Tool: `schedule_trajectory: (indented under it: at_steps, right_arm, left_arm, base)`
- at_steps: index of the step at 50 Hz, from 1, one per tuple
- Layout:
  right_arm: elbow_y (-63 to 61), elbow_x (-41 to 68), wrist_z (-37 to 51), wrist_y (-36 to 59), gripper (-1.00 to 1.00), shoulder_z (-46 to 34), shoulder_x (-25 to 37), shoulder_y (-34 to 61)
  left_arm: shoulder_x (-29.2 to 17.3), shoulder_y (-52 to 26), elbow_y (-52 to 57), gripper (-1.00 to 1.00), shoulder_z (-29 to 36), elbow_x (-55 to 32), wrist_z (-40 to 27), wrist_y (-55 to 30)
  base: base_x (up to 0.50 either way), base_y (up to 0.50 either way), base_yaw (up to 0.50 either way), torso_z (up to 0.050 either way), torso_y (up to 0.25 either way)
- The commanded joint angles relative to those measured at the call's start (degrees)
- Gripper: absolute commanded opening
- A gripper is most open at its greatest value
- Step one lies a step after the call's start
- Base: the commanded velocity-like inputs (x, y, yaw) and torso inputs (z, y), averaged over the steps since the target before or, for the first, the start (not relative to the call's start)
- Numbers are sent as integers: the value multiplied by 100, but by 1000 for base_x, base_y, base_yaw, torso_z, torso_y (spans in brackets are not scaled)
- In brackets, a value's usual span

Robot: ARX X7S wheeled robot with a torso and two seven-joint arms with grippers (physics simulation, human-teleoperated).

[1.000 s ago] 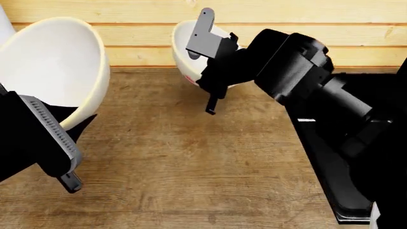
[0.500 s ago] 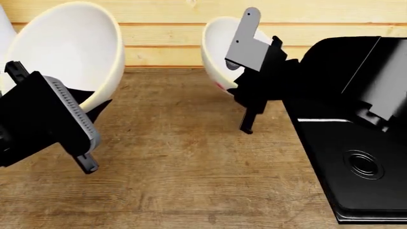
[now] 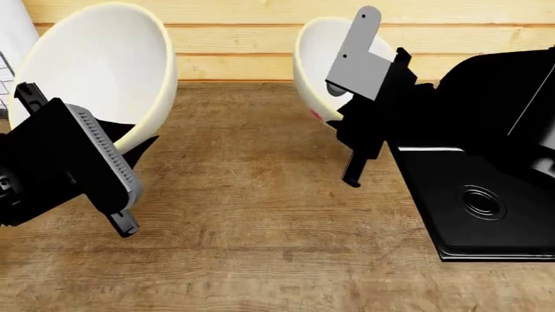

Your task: Stack the bowls in the sink.

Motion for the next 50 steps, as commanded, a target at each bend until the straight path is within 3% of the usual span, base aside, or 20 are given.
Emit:
schedule_trajectory:
  at_steps: [1,23,32,50]
  right_arm:
    - [-84,-68,72,68,-100,75,52,76]
    - [-180,-5,146,125,-100,136,117,65]
    - [-224,97,293,143,-100,211,145,-19]
    - [-293,211,399,222,-100,261,238,-84]
  left_arm:
    - [-22,-93,65,-100,-66,22,-40,-30]
    - [-38,-130,110,-100,-83,-23,-53,-63]
    - [-27,-122,83,-100,-65,-2,-48,-24]
    - [85,-199,-10,-100,77,105,8,39]
  base:
    - [-309,0,0,0,0]
    - [-309,0,0,0,0]
    - [0,-7,0,0,0]
    - [1,-484,0,0,1]
